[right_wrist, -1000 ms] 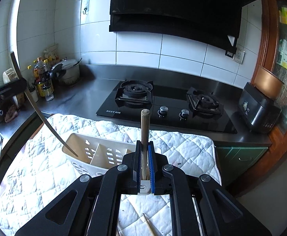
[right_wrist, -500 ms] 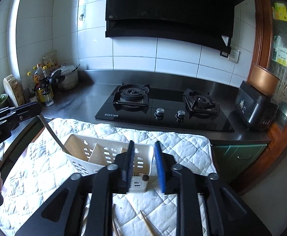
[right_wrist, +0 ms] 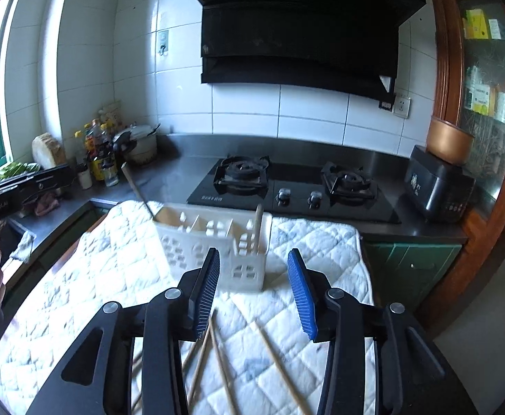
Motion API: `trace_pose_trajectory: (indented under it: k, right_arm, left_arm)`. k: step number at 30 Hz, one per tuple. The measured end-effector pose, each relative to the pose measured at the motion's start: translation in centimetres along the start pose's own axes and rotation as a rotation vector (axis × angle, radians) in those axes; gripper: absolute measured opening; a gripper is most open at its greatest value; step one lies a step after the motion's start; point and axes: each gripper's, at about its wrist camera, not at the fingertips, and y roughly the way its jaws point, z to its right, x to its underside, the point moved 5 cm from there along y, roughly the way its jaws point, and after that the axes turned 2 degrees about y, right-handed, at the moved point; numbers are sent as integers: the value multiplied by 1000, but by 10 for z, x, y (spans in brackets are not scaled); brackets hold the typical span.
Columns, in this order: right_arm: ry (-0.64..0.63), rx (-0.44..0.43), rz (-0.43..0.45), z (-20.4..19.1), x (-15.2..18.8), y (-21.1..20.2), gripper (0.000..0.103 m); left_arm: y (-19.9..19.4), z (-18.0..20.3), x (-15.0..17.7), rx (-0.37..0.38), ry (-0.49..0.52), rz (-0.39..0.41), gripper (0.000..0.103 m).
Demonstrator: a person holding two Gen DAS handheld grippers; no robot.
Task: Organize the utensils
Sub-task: 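Lower the chopsticks into the holder and open both tools, then close the left tool on another chopstick while the right tool grasps one too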
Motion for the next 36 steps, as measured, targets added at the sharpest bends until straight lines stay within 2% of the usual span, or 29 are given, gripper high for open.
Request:
trace_pose_trajectory:
  k: [1,6,11,16,20,26,36]
  right_arm:
    - [1,-7,-7,-2,12,-4,40]
    - [21,-46,-51,-11,71,-14,40]
    - [-1,-30,-80,-22,120,-18,43]
    - [-21,-28,-91,-33,153,-22,44]
    - [-11,-39,-92,-35,166,-24,50]
    - [11,-36,-105,-32,175,-23,50]
    - [31,-44,-117,-30,183,-20,51]
  left_arm:
    - [-6,1,10,5,-3,-1,33]
    - [-25,7,61,25,-27,-53,33]
    - [-26,8,118,25,-61,-141,33]
    - [-10,15,174,33,-67,-272,32]
    - [7,15,210,24,-73,-349,32]
    - [28,16,236,11,-82,-412,31]
    - [38,11,249,1,-93,-448,31]
